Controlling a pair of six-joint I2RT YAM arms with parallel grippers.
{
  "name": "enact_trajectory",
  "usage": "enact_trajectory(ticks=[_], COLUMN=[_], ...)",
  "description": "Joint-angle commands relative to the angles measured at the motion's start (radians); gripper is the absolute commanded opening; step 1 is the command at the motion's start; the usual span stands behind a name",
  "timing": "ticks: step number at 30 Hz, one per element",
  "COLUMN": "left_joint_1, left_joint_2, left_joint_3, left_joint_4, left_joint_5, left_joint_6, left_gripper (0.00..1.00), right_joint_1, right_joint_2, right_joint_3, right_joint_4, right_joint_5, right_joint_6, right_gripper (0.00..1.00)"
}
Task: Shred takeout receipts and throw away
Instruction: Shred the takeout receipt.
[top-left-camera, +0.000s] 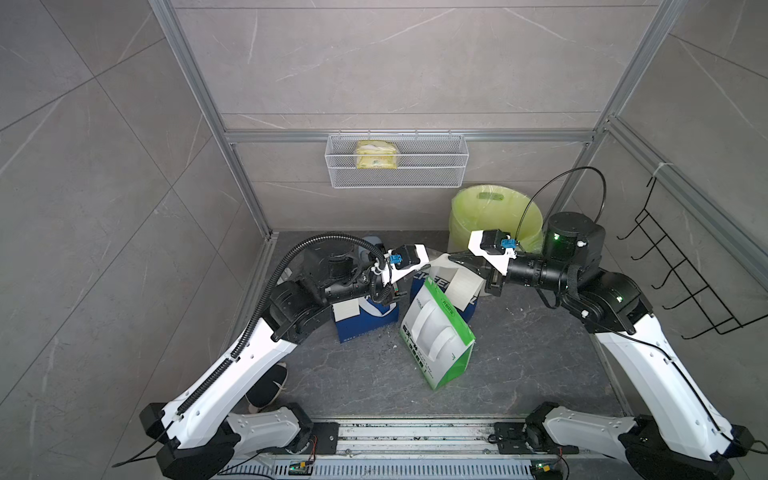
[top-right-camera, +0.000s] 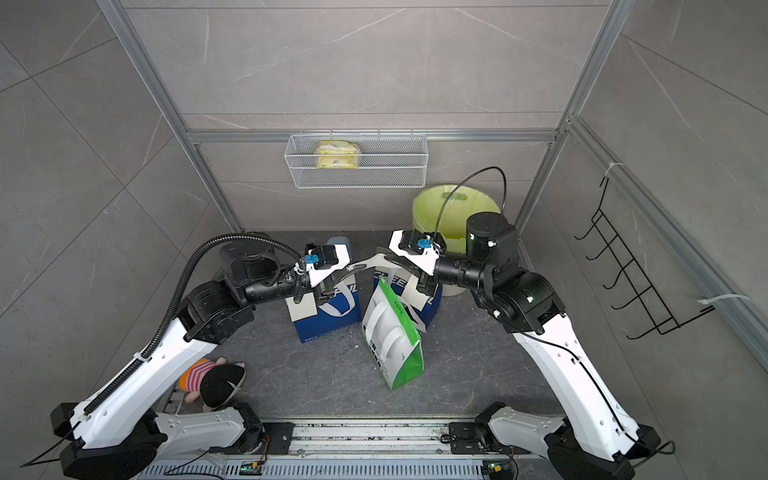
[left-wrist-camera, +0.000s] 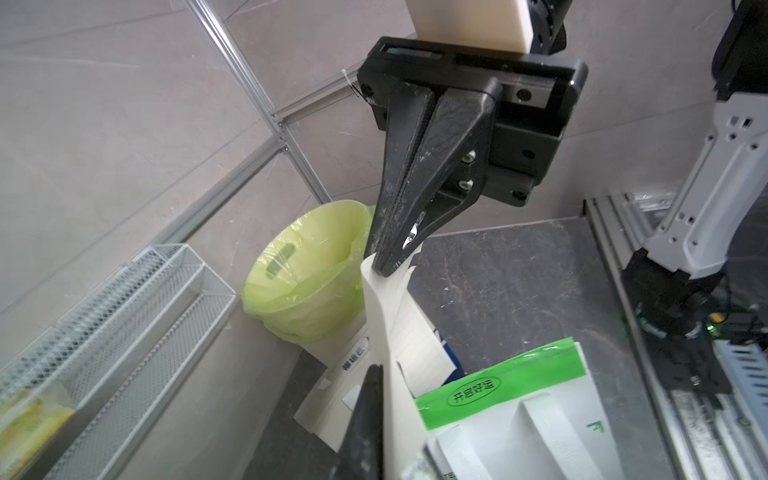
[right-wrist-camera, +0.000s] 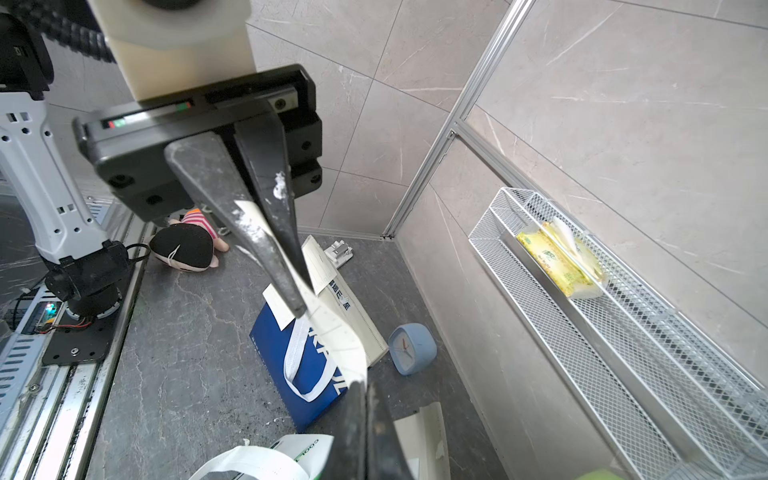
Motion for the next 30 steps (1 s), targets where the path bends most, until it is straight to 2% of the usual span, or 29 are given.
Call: enact_trajectory(ticks=[1, 3, 6, 12, 18, 21, 25, 30], left_joint_1=[-0.003, -0.003, -0.003, -0.003, -0.003, -0.003, -0.002, -0.003], left_joint_2=[-0.025, -0.028, -0.017, 0.040, 0.152, 0.177, 0.199, 0.224], left_joint_3=[-0.016, -0.030, -0.016, 0.096, 0.299, 0.328, 0.354, 0.384], left_joint_4=[0.078, 0.115, 0.141, 0.053, -0.185, -0.219, -0.232, -0.272], left_joint_5=[-0.026, -0.050, -0.111, -0.063, -0.037, -0.009, 0.028, 0.051], left_joint_6=[-0.032, -0.059, -0.121, -0.212, -0.207, -0.193, -0.188, -0.167], left_gripper=[0.44, 0.61, 0.68, 0.69, 0.66, 0.64, 0.54, 0.54], right_joint_1=[-0.003, -0.003, -0.003, -0.003, -0.003, -0.001, 0.000, 0.008], right_joint_2=[-0.017, -0.024, -0.026, -0.020, -0.014, -0.012, -0.015, -0.017], right_joint_3=[0.019, 0.011, 0.001, 0.004, 0.028, 0.039, 0.045, 0.053], right_joint_4=[-0.034, -0.036, -0.041, -0.067, -0.107, -0.116, -0.132, -0.140], right_joint_5=[-0.009, 0.015, 0.074, 0.149, 0.206, 0.202, 0.171, 0.158], right_joint_6=[-0.005, -0.023, -0.049, -0.140, -0.249, -0.268, -0.287, -0.307], right_gripper=[0.00, 0.00, 0.00, 0.00, 0.00, 0.00, 0.00, 0.00])
